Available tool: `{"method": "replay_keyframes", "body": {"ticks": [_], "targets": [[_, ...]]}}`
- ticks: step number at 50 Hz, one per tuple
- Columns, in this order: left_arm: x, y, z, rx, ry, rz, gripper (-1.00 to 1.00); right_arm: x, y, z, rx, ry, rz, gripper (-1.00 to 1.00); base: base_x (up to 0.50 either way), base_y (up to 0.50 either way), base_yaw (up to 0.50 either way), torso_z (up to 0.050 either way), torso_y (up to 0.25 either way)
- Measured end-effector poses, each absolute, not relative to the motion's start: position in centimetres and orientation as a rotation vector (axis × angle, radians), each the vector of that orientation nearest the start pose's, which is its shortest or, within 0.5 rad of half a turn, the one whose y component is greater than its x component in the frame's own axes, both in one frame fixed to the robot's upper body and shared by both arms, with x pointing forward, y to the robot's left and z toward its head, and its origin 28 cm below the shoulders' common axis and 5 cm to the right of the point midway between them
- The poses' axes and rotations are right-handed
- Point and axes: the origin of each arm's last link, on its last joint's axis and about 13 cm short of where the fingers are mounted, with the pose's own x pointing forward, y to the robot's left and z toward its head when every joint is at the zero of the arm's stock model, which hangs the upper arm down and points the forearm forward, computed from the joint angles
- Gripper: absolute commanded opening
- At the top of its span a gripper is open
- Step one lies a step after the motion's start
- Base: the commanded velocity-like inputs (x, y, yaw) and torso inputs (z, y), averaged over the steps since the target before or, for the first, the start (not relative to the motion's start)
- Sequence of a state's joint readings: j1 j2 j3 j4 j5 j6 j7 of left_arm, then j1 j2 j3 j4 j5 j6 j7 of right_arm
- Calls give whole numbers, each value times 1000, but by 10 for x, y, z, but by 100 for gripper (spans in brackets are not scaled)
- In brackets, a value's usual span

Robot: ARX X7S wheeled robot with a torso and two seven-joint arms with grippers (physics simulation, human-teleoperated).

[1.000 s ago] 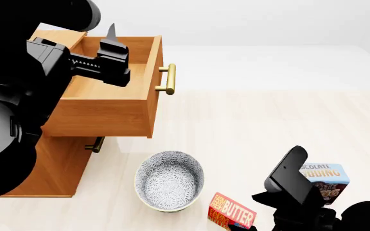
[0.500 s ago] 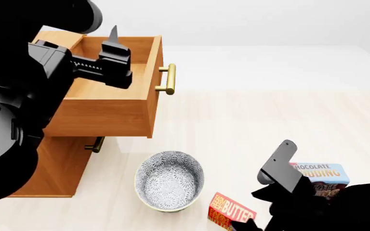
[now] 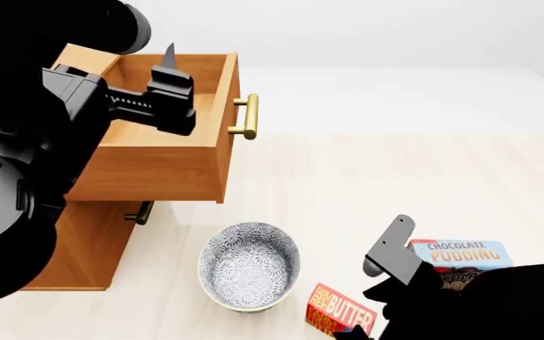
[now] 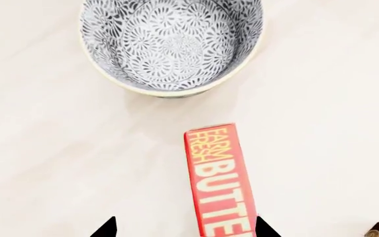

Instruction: Put the butter at the back in the top drawer of the cabinet and close it.

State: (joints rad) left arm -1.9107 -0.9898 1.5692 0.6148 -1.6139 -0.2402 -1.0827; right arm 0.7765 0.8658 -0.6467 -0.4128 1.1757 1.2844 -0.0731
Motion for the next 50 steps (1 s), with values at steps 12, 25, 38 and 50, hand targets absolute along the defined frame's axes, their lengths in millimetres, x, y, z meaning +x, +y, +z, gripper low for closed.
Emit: {"method": "replay_keyframes", "body": {"ticks": [12,25,38,50], "targets": [[212,213,316,214,-196,-88,100,236,-168,157,-353,851,784,100,0,0,0,0,0],[212,213,315,212,-192,-92,100,244,-170,150,-364,875,765,100,0,0,0,0,0],[210,213,315,210,-190,-94,100,251,-172,145,-367,893,753,100,0,0,0,0,0],[211,213,314,206,-187,-97,100,258,-172,135,-364,915,755,100,0,0,0,0,0]]}}
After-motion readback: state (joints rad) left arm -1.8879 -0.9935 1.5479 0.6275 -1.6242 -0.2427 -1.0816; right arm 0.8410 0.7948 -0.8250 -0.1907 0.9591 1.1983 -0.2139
